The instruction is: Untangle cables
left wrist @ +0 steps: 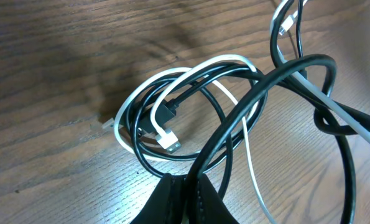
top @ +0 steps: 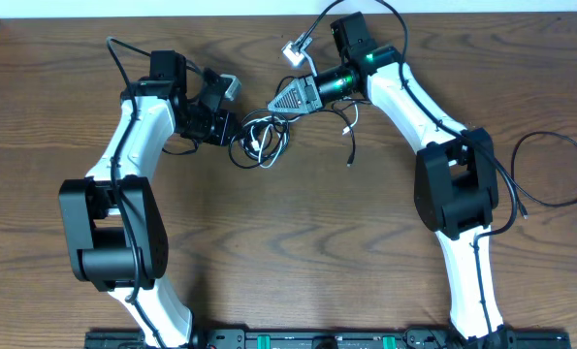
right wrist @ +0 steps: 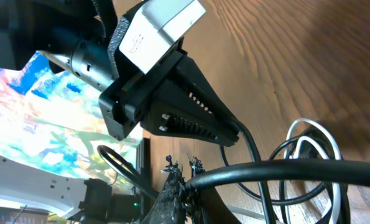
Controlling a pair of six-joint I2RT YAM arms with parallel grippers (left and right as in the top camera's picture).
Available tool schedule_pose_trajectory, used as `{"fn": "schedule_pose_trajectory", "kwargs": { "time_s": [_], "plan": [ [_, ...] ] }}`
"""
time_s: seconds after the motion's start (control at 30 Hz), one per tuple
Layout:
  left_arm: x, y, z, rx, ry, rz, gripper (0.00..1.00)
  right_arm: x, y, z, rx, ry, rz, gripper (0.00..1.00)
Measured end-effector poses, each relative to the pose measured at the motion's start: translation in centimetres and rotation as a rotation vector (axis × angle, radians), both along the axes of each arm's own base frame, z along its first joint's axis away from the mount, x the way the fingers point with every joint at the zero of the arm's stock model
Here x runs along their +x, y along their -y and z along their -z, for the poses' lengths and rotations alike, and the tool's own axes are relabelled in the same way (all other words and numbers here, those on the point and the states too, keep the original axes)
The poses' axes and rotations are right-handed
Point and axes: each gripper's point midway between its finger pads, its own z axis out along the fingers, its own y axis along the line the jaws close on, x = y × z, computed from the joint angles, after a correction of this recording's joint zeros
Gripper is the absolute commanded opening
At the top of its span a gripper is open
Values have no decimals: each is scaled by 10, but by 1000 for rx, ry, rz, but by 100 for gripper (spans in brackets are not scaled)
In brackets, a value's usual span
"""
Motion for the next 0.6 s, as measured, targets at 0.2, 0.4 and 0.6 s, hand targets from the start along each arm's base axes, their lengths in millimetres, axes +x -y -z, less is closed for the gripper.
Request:
{"fn": "schedule_pose_trajectory", "kwargs": {
  "time_s": [0.2, 0.4, 0.6],
  "plan": [
    [9, -4, 1, 20, 15, -39, 8, -4, -1, -7, 38, -8, -23, 1],
    [23, -34, 14, 167, -32, -258, 8, -4, 3, -16, 92, -3, -43, 1],
    [25, -59, 21, 283, -73, -431, 8, -2, 8, -27, 156, 13, -65, 1]
  ]
}}
